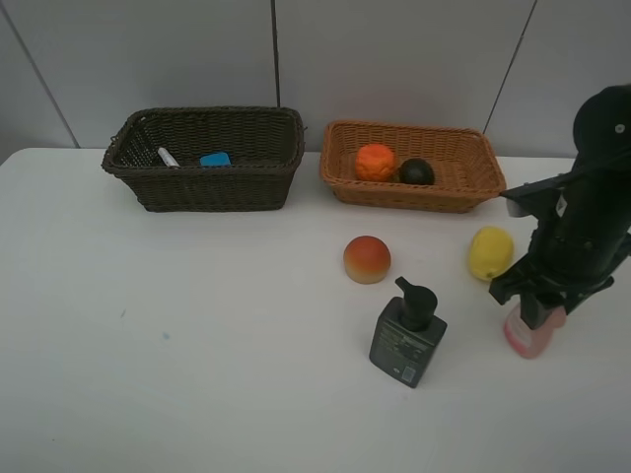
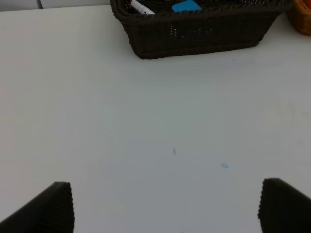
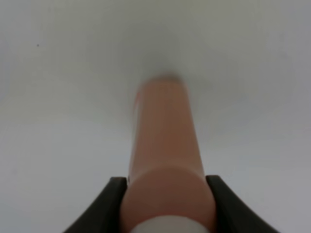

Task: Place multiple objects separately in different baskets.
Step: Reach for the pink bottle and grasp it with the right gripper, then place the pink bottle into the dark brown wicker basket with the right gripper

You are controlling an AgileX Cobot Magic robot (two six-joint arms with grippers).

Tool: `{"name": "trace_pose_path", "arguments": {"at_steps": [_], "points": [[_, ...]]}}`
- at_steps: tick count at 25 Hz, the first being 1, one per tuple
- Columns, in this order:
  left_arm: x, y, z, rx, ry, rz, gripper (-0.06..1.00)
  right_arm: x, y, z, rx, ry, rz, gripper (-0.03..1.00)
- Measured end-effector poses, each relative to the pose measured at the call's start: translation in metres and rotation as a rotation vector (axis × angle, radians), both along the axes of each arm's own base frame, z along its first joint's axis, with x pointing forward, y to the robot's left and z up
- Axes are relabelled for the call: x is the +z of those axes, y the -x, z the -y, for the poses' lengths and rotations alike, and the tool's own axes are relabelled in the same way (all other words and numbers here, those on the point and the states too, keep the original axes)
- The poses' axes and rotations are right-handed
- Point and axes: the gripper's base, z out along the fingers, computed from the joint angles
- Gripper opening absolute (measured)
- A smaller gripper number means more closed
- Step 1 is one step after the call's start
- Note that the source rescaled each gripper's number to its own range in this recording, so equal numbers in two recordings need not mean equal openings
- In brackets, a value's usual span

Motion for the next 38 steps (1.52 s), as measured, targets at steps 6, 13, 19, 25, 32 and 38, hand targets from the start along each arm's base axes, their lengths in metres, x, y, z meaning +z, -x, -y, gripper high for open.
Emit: {"name": "trace_pose_path", "arguments": {"at_steps": [6,13,19,25,32,38], "points": [[0.000,0.000,0.000,0.000,0.000,0.000,1.00,0.052,-0.009,-0.003,-0.032,-0.031,0.088,0.00],[0.000,0.000,0.000,0.000,0.000,0.001,1.00,0.143,-0.055,-0.022,-0.069,-0.167,0.327,0.00],[0.000,0.000,0.000,0.000,0.000,0.001,1.00,0.154,-0.126,-0.077,-0.070,-0.418,0.453,0.00],[0.000,0.000,0.000,0.000,0.000,0.001,1.00,0.142,-0.185,-0.148,0.001,-0.602,0.580,0.00],[0.000,0.000,0.000,0.000,0.000,0.001,1.00,0.100,-0.217,-0.209,0.034,-0.734,0.672,0.00],[0.000,0.000,0.000,0.000,0.000,0.001,1.00,0.071,-0.210,-0.259,0.102,-0.784,0.739,0.00]]}}
